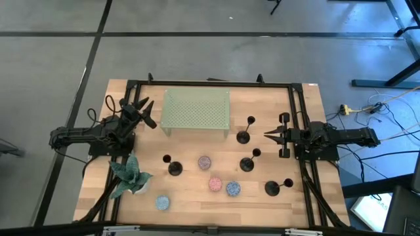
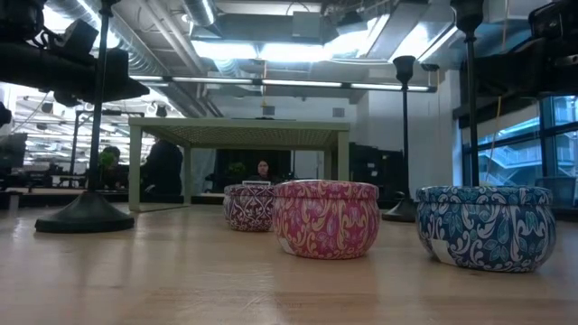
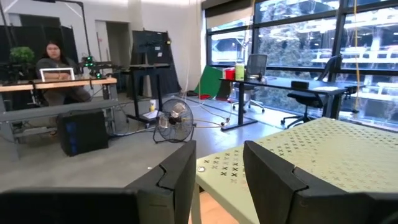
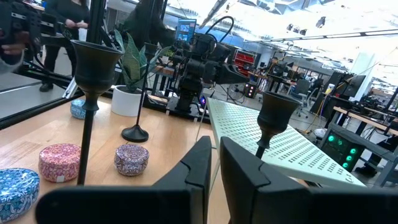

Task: Pick & Place candle stick holders
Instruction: Put the black candle holder on the shelf

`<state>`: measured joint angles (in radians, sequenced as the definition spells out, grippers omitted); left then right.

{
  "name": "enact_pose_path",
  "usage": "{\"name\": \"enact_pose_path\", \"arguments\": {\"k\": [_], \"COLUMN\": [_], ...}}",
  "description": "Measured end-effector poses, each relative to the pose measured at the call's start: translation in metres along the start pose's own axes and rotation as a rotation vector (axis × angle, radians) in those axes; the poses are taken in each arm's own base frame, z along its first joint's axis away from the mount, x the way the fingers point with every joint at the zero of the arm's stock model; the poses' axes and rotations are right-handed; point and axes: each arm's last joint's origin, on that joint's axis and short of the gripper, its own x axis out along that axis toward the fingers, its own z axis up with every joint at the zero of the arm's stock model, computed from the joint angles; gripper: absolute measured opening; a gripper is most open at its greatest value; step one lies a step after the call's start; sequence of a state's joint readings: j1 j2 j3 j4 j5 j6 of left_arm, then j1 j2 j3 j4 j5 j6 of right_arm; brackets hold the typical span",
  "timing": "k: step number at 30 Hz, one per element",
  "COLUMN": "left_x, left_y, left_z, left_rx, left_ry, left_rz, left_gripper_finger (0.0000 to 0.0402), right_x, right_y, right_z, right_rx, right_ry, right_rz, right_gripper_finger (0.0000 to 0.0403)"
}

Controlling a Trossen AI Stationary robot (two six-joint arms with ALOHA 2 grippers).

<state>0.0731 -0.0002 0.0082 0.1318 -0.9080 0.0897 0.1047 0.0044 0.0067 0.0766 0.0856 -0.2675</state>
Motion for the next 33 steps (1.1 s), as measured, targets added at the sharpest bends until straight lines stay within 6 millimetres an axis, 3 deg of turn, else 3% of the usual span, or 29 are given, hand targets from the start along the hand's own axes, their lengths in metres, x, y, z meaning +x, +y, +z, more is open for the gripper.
{"name": "enact_pose_path", "arguments": {"k": [10,20,33], "left_x": [-0.001,-0.008,-0.01], "left_y": [-0.006,-0.018,-0.018], "left_z": [0.001,0.014,0.022], "left_rx": [-0.003,-0.093,-0.175], "left_ry": [-0.024,-0.137,-0.135], "left_rz": [-0.208,-0.749,-0.824], "left_gripper_finger": [0.0129,0.013,0.0196], "right_x": [0.0,0.0,0.0], "right_y": [0.0,0.0,0.0], "right_z": [0.0,0.0,0.005], "right_rx": [0.0,-0.002,0.08], "right_ry": [0.0,0.0,-0.063], "right_rz": [0.0,0.0,0.048], "right_gripper_finger": [0.0039,0.0039,0.0039]}}
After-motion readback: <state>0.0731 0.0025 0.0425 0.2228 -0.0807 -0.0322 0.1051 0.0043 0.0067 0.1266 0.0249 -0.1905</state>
